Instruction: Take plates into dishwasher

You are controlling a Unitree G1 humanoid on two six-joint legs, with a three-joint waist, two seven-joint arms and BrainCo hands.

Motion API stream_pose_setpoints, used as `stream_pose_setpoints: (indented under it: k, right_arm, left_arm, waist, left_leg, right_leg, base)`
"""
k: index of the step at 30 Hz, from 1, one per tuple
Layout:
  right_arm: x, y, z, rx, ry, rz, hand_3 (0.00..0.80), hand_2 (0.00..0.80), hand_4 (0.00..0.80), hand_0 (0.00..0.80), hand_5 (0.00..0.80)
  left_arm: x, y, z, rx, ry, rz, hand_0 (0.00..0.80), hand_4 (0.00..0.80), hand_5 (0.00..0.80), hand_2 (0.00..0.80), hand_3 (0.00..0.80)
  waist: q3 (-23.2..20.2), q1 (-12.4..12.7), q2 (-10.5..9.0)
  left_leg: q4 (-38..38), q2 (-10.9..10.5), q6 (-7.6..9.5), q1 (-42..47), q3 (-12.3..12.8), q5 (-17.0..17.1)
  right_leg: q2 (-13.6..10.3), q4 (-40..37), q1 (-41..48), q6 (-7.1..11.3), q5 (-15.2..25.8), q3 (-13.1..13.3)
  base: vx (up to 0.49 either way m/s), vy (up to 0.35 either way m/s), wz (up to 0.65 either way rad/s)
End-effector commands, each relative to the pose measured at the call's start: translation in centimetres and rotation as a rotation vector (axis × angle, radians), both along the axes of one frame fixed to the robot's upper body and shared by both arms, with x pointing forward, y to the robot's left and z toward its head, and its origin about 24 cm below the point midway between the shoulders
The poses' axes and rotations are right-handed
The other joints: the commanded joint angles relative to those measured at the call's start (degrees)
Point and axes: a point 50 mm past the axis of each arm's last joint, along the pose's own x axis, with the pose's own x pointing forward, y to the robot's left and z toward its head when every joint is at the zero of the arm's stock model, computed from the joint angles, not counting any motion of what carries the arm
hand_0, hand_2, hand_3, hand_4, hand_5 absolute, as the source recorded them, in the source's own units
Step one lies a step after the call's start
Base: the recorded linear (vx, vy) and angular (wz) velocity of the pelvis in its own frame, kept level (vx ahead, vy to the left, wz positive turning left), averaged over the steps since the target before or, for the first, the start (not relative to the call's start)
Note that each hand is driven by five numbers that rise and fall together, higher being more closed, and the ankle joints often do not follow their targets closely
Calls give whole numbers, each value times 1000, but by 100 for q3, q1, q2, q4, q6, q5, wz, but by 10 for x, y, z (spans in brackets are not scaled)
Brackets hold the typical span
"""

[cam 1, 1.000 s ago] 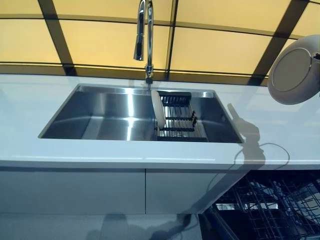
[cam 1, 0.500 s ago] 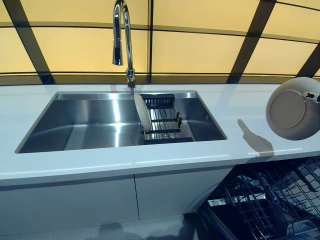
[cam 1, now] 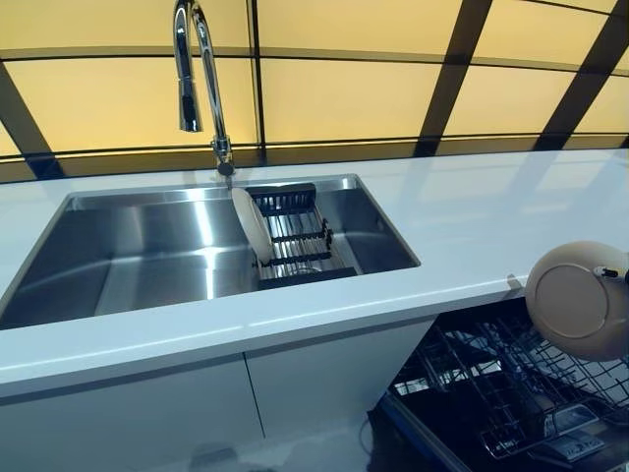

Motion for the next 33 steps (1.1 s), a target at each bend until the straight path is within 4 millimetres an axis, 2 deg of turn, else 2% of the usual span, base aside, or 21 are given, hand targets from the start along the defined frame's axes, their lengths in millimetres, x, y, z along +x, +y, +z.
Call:
stream_pose_setpoints:
  k: [1,8,14,20,26,33]
  right_arm:
    - [3,1,28,-17,-177,39,800,800,800,800,800]
    - [-3,-2,16,-62,-91,52,800,800,800,800,800]
    - [0,4,5,-108,-54,73,800,800,800,800,800]
    - [4,19,-21,-150,-33,74,800,800,800,800,800]
    - [4,39,-59,-93,24,99,800,800,800,800,800]
    - [7,46,-86,-79,63,90,800,800,800,800,800]
  left_arm:
    - [-5,26,8,75,32,-34,0,0,0,0,0]
    - [0,29,10,82,30,-50,0,0,0,0,0]
    - [0,27,9,80,31,-55,0,0,0,0,0]
    - [3,23,8,72,23,-48,0,0,0,0,0]
    - [5,18,6,61,11,-42,0,0,0,0,0]
    - [8,16,6,64,3,-56,0,0,0,0,0]
  waist:
    - [64,59,-92]
    - [102,24,-116]
    - [110,29,-103]
    - [165,12,-44]
    - [221,8,39]
    - [276,64,110]
  left_leg:
    - [27,131,130,189,165,-448]
    - [27,150,139,203,199,-463]
    - [27,158,133,218,218,-461]
    - [27,155,136,224,225,-461]
    - [27,148,145,237,269,-468]
    - [27,139,139,232,266,-457]
  right_leg:
    - [-6,137,207,445,-276,-117]
    - [-4,154,204,476,-271,-135]
    - [-4,129,217,485,-256,-140]
    - [-11,127,223,482,-268,-144]
    - [-38,135,222,485,-293,-170]
    - [-74,150,223,476,-326,-240]
  base:
    - [31,13,-3]
    - [0,0,0]
    - [-6,-12,-4]
    - [-1,-1,-1]
    - [0,0,0]
    - [0,0,0]
